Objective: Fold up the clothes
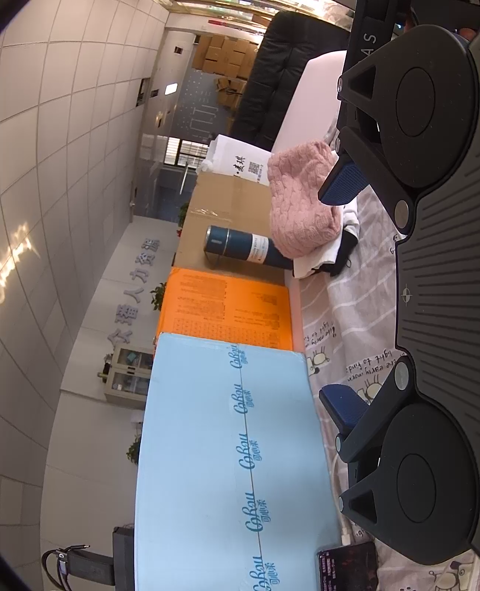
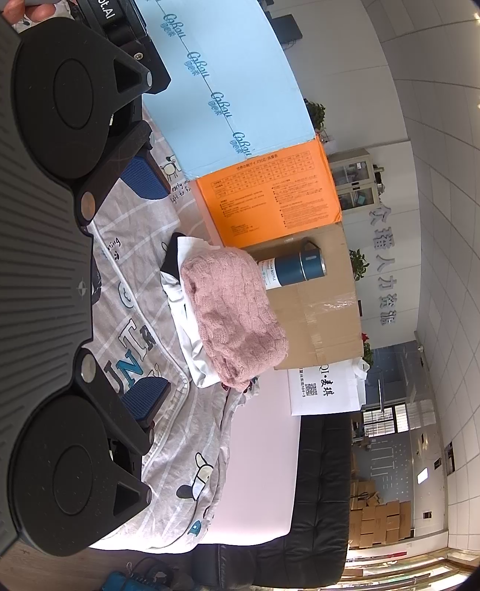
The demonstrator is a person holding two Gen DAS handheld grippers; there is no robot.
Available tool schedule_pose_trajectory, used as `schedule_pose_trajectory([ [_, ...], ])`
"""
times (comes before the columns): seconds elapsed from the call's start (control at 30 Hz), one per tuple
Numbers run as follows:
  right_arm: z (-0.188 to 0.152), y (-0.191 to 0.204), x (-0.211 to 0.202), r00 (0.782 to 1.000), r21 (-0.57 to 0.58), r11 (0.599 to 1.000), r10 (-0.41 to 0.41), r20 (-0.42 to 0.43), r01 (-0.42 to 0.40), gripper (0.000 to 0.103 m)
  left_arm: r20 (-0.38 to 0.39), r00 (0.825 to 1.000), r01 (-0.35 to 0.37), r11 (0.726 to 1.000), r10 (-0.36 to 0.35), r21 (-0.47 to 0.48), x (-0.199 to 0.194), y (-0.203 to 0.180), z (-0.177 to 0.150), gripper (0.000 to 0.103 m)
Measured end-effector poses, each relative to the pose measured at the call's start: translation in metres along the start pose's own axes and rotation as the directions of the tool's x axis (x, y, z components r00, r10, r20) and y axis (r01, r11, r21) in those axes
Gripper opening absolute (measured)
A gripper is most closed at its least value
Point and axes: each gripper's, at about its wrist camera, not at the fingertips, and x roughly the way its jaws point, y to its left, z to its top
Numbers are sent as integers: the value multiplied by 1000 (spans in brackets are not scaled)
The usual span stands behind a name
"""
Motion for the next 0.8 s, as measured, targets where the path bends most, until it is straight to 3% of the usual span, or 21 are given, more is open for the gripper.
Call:
schedule_pose_trajectory([
  [0.8,-1,-4,-3,1000,22,1000,3,4,-3,103,-7,1000,7,1000,-7,15,0,-2,-1,103],
])
